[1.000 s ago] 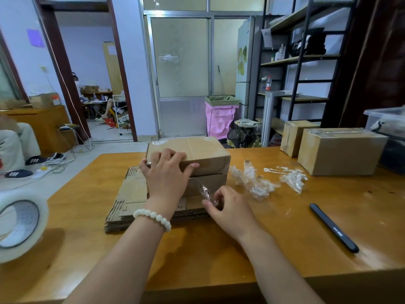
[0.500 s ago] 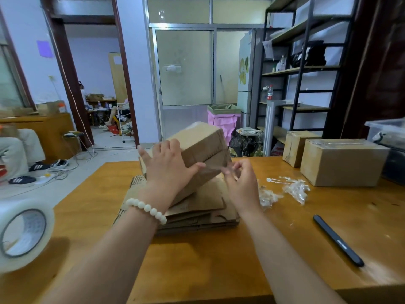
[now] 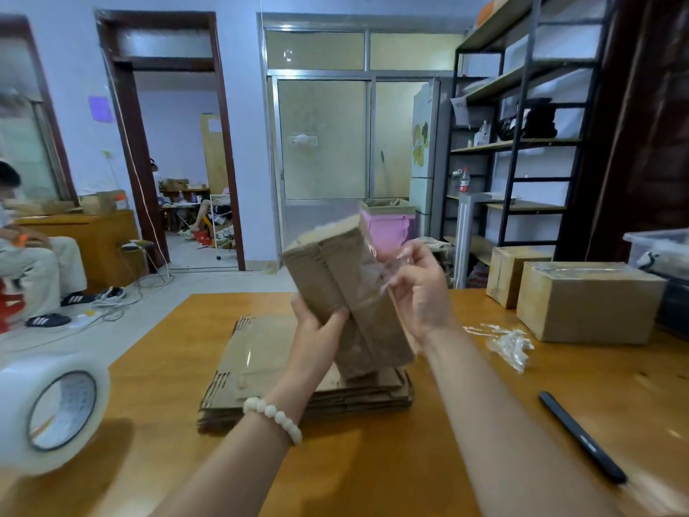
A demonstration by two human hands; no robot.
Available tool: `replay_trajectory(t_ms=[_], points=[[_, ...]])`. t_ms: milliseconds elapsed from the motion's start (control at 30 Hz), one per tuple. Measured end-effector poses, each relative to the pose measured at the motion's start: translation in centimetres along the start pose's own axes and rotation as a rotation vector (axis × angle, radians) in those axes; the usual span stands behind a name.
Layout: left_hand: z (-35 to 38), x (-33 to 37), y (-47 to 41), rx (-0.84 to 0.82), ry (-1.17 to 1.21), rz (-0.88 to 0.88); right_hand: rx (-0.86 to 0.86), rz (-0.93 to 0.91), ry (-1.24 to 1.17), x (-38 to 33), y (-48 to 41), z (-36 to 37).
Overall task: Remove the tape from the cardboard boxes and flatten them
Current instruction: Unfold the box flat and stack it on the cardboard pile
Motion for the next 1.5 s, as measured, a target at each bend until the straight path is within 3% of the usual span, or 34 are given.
replay_trajectory(t_ms=[67,167,233,300,400,533,667,867,1000,1167,1333,1500], points=[[-0.8,-1.5,0.3,-0.046,0.089,-0.079,0.010,0.046,-0.039,1.3,0.2,-0.7],[-4.8,0.8,0.5,0.119,0.008,0.120,-0.084,0.047,-0.054,1.8,0.3,1.4],[-7.3,3.8,0.6,0.225,-0.182,0.284,-0.122,0.026,0.270,2.4,0.4,3.1],[-8.4,5.4,0.2,0.221,-0.396,0.332,-0.153,-0.026,0.606,3.2,0.7,5.0],[-9.6,4.7,0.3,0.208,-0.513,0.345,-0.177,-0.089,0.792,4.6,1.1,7.3],[-12.3,0.0,1.5,0.306,-0.440,0.255,-0.219,-0.208,1.066,6.7,2.1,9.3],[-12.3,-4.0,1.9,0.231,-0.324,0.128,-0.291,-0.292,1.345,8.3,3.4,9.5],[-12.3,-3.7,0.4,0.007,-0.435,0.099,-0.375,-0.164,1.199,8.1,3.3,9.0],[-10.1,-3.6,-0.7,-0.193,-0.306,0.050,-0.373,-0.066,1.038,7.8,2.9,8.2],[-10.2,-4.4,-1.1,-0.195,-0.256,0.095,-0.219,0.010,0.698,6.6,2.1,5.8],[-10.5,-3.6,-0.9,-0.126,-0.354,0.266,-0.079,-0.087,0.831,6.6,2.6,5.1],[-10.6,-3.4,-0.8,-0.087,-0.388,0.399,0.071,-0.202,1.222,6.1,2.5,4.0]])
Point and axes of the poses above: each hand's wrist, its own y-axis away from the middle knuckle, its own z-axis out of the palm, x = y × z, the point moved 9 cm from there along -y, towards the middle knuckle, and after that the axes turned 1 degree about -x, right-handed, at the moved point
